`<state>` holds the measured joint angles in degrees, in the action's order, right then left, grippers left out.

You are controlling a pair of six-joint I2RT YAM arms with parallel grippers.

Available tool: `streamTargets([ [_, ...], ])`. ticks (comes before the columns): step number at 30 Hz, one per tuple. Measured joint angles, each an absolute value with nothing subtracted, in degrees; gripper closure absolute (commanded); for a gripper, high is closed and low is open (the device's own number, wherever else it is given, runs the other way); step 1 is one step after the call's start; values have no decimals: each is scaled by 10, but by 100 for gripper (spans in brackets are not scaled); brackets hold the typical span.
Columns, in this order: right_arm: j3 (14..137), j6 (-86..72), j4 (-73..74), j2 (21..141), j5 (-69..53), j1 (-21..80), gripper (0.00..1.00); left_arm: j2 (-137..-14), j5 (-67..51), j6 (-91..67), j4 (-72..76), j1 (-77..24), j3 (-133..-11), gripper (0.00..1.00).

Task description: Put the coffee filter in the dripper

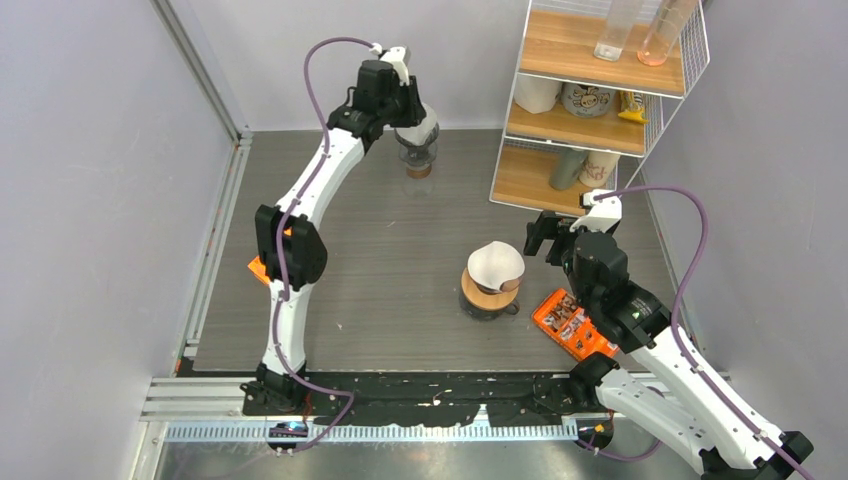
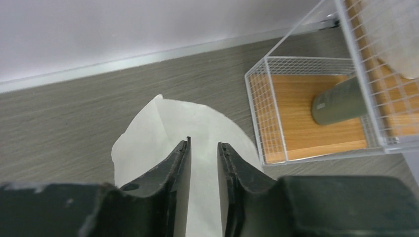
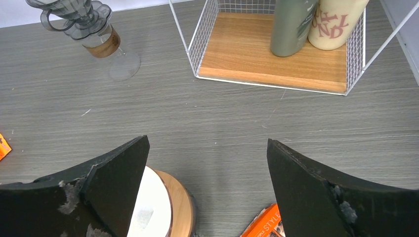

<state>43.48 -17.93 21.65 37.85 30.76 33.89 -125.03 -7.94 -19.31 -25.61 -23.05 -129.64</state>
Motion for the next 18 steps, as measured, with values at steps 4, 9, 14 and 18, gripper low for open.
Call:
streamTargets([
  [4, 435, -179, 220, 378, 307, 339, 4, -1274, -53, -196, -271, -234, -1301, 74],
  [9, 435, -179, 224, 379, 307, 339, 4, -1287, -39, -196, -275, -237, -1305, 76],
  [14, 435, -179, 226, 378, 308, 339, 5, -1297, -34, -195, -276, -240, -1313, 77],
  [18, 433, -179, 229, 374, 308, 339, 5, -1303, -32, -191, -279, -243, -1313, 75],
])
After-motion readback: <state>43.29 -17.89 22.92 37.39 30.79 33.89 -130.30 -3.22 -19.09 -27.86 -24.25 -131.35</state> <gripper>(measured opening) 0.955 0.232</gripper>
